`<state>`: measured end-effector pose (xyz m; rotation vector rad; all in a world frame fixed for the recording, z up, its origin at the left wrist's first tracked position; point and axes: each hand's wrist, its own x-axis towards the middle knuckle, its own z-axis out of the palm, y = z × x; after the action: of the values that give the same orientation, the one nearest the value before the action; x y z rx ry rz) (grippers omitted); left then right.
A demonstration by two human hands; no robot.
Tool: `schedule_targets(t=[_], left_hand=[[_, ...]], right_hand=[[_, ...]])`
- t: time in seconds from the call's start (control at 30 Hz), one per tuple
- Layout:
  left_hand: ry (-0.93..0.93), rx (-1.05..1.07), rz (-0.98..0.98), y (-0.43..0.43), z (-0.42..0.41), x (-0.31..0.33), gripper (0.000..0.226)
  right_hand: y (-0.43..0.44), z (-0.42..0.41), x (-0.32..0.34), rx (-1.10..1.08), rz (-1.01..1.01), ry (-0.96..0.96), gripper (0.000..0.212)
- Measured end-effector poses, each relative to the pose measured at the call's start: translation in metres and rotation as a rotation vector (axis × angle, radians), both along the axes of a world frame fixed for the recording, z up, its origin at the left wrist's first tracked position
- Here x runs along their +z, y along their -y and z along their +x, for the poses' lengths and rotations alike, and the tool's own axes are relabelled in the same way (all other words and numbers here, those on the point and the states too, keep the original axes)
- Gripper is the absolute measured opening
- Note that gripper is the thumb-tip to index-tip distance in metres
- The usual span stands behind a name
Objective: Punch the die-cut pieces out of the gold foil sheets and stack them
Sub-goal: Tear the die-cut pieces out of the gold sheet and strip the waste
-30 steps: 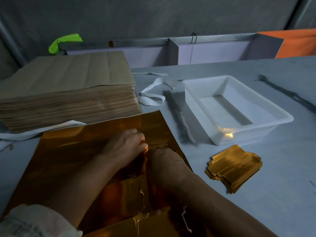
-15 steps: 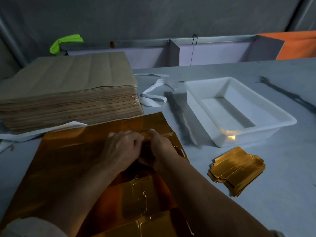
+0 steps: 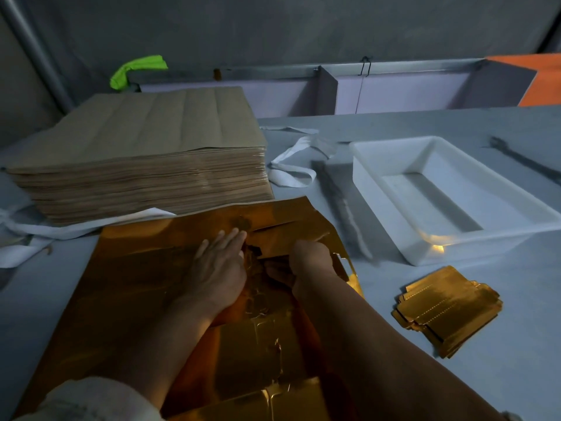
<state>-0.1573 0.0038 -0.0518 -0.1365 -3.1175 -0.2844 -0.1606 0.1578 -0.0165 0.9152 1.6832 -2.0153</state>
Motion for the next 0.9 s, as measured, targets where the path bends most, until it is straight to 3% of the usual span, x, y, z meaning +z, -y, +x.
schedule_targets(t=[0.27, 0.37, 0.47, 0.57, 0.7, 0.9], left_hand=[[0.031, 0.008, 0.039, -0.002, 0.002, 0.008, 0.05], [0.064, 0.134, 0.318, -0.003, -0.004, 0.022, 0.047], [-0.094, 0.245, 0.512, 0.002, -0.015, 0.033, 0.04], [-0.21, 0.079, 0.446, -0.002, -0.026, 0.043, 0.048], [-0.02, -0.048, 0.312, -0.011, -0.038, 0.038, 0.074], [0.029, -0.084, 0.251, -0.006, -0.04, 0.018, 0.068]], right_hand=[[-0.01, 0.009, 0.006, -0.035, -0.089, 0.014, 0.018], [-0.013, 0.011, 0.009, -0.028, -0.106, 0.002, 0.024], [-0.013, 0.013, 0.009, -0.003, -0.11, -0.003, 0.026], [-0.013, 0.012, 0.01, 0.008, -0.107, 0.006, 0.027], [-0.014, 0.013, 0.011, 0.008, -0.097, 0.017, 0.026], [-0.014, 0.013, 0.015, -0.013, -0.132, 0.048, 0.028]])
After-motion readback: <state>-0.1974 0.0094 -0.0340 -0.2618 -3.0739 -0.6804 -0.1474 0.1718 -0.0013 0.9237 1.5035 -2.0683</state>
